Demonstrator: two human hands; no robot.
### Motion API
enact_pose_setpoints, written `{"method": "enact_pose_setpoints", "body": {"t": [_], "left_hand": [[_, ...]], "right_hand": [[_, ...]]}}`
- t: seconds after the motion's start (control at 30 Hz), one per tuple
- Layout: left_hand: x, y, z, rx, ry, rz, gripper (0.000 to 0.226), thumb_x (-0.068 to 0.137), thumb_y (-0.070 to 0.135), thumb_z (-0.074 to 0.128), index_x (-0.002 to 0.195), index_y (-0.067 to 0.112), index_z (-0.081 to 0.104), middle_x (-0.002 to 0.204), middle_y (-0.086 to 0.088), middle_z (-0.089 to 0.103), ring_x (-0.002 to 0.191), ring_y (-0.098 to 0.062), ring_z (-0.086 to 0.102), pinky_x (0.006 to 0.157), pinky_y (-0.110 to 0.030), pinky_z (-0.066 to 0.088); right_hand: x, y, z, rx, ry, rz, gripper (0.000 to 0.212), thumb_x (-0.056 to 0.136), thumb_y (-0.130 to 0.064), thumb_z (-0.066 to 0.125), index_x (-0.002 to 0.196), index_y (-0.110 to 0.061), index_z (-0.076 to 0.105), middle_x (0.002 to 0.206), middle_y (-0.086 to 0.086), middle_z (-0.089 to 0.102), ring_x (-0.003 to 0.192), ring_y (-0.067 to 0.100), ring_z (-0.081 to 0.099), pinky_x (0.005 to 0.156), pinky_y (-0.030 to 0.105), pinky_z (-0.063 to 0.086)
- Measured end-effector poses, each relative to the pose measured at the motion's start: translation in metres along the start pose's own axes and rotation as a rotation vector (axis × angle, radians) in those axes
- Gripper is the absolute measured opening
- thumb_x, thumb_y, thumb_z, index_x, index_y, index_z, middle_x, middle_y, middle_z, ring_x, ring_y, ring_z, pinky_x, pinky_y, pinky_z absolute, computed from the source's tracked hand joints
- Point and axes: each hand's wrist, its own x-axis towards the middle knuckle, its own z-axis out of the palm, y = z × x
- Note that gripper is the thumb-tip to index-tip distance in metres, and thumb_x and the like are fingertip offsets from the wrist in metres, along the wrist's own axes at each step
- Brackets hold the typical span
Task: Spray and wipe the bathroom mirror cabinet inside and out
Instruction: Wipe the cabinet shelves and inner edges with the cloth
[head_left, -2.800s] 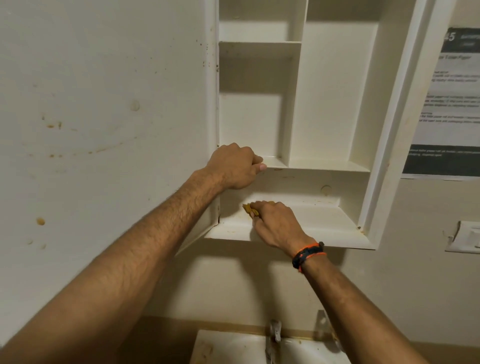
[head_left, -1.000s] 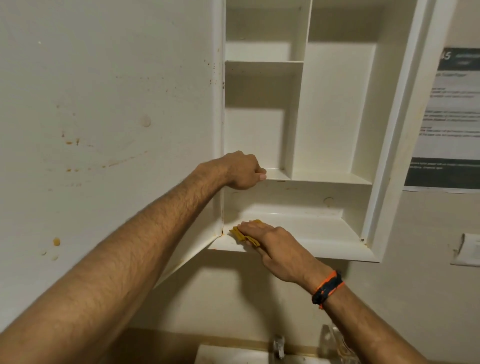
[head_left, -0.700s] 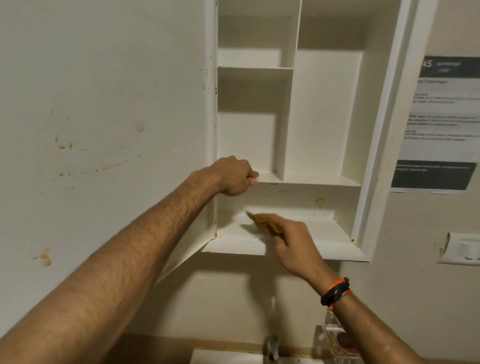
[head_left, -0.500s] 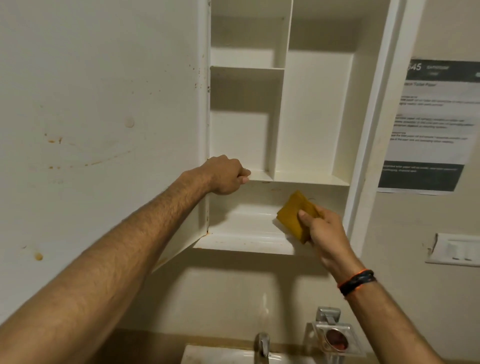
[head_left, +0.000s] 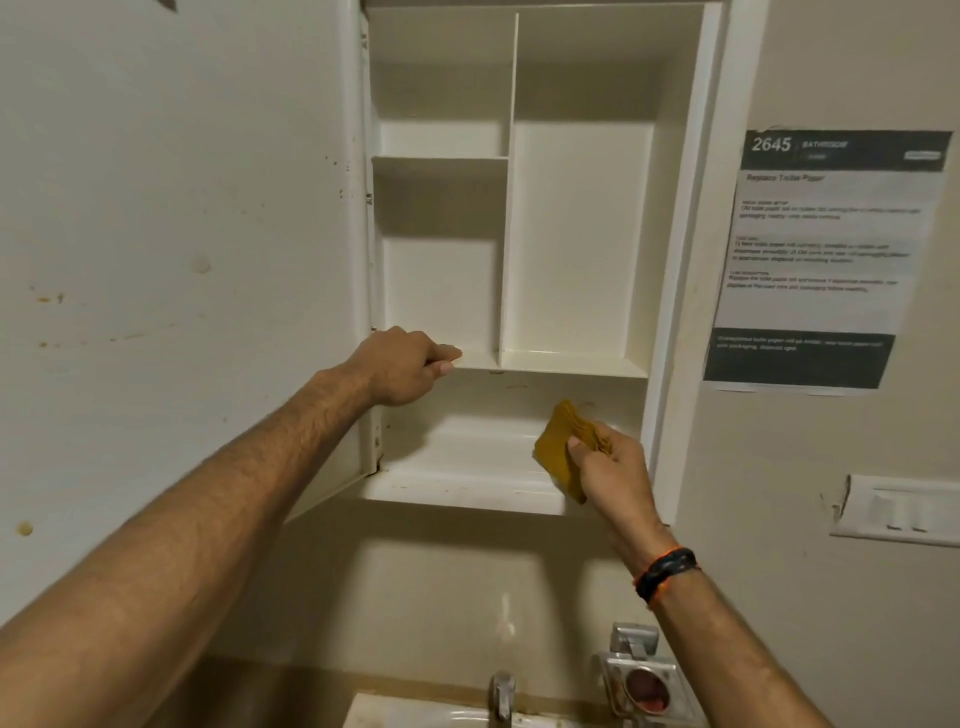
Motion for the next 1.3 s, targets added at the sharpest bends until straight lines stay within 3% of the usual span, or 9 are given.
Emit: {"method": "enact_pose_setpoints", "body": {"t": [0.27,0.4,0.5,0.63,0.87,0.93,1.0,1.13,1.3], "left_hand": [[0.002,-0.003,0.008,0.016,0.116,0.038,0.037,0.102,0.041,0.041,0.137,0.036,0.052,0.135,0.007,0.059,0.122,-0.019,0.056,0.107,-0.037,0.037],[0.002,-0.004,0.009,0.030,0.154,0.061,0.036,0.102,0.041,0.040,0.135,0.035,0.055,0.137,0.009,0.058,0.124,-0.020,0.054,0.107,-0.038,0.036],[0.001,-0.005,0.009,0.062,0.178,0.074,0.036,0.102,0.041,0.039,0.134,0.037,0.055,0.137,0.008,0.058,0.123,-0.020,0.055,0.105,-0.037,0.039],[0.002,-0.004,0.010,0.077,0.191,0.093,0.036,0.103,0.041,0.037,0.134,0.037,0.055,0.136,0.009,0.059,0.122,-0.020,0.055,0.104,-0.037,0.039],[0.003,-0.004,0.012,0.088,0.222,0.108,0.036,0.102,0.041,0.038,0.133,0.037,0.056,0.135,0.008,0.060,0.120,-0.020,0.056,0.100,-0.034,0.043],[0.002,-0.004,0.013,0.092,0.233,0.110,0.036,0.102,0.040,0.038,0.133,0.037,0.056,0.134,0.007,0.061,0.120,-0.021,0.056,0.100,-0.034,0.043],[0.001,-0.004,0.012,0.093,0.237,0.111,0.035,0.102,0.040,0.038,0.132,0.037,0.057,0.133,0.007,0.061,0.120,-0.021,0.056,0.100,-0.035,0.044],[0.000,-0.003,0.011,0.097,0.232,0.099,0.036,0.102,0.042,0.039,0.133,0.037,0.057,0.134,0.006,0.060,0.120,-0.021,0.056,0.101,-0.037,0.044],[0.000,-0.002,0.010,0.096,0.221,0.088,0.035,0.101,0.042,0.040,0.132,0.038,0.056,0.135,0.006,0.060,0.121,-0.021,0.056,0.102,-0.037,0.043]], "right_hand": [[0.008,0.009,-0.001,0.080,0.214,-0.084,0.038,0.097,-0.014,0.055,0.135,-0.018,0.056,0.116,-0.003,0.061,0.113,0.022,0.058,0.102,0.042,0.049],[0.016,0.013,0.001,0.078,0.348,-0.171,0.035,0.097,-0.013,0.054,0.130,-0.025,0.059,0.100,-0.012,0.060,0.090,0.012,0.058,0.071,0.013,0.049],[0.024,0.010,0.010,0.038,0.455,-0.201,0.034,0.096,-0.012,0.053,0.128,-0.020,0.062,0.104,-0.007,0.059,0.096,0.016,0.054,0.083,0.023,0.042],[0.033,0.000,0.033,-0.097,0.612,-0.256,0.025,0.095,-0.002,0.046,0.106,-0.006,0.068,0.097,0.010,0.066,0.095,0.030,0.061,0.075,0.025,0.042],[0.042,-0.008,0.090,-0.514,0.516,-0.357,0.020,0.090,0.003,0.048,0.103,0.002,0.063,0.104,0.017,0.063,0.092,0.026,0.057,0.069,0.021,0.033],[0.043,-0.005,0.099,-0.596,0.483,-0.370,0.025,0.089,0.005,0.045,0.108,0.004,0.062,0.110,0.018,0.063,0.102,0.028,0.058,0.074,0.024,0.040],[0.048,-0.001,0.101,-0.634,0.442,-0.362,0.034,0.088,0.006,0.041,0.117,0.007,0.059,0.120,0.024,0.060,0.113,0.034,0.056,0.094,0.031,0.047],[0.053,0.002,0.108,-0.838,0.354,-0.367,0.053,0.087,0.007,0.037,0.140,0.008,0.039,0.141,0.030,0.044,0.132,0.042,0.041,0.113,0.042,0.032],[0.050,0.000,0.135,-0.969,0.281,-0.441,0.057,0.086,0.007,0.039,0.143,0.009,0.033,0.144,0.036,0.037,0.137,0.046,0.032,0.119,0.046,0.016]]}}
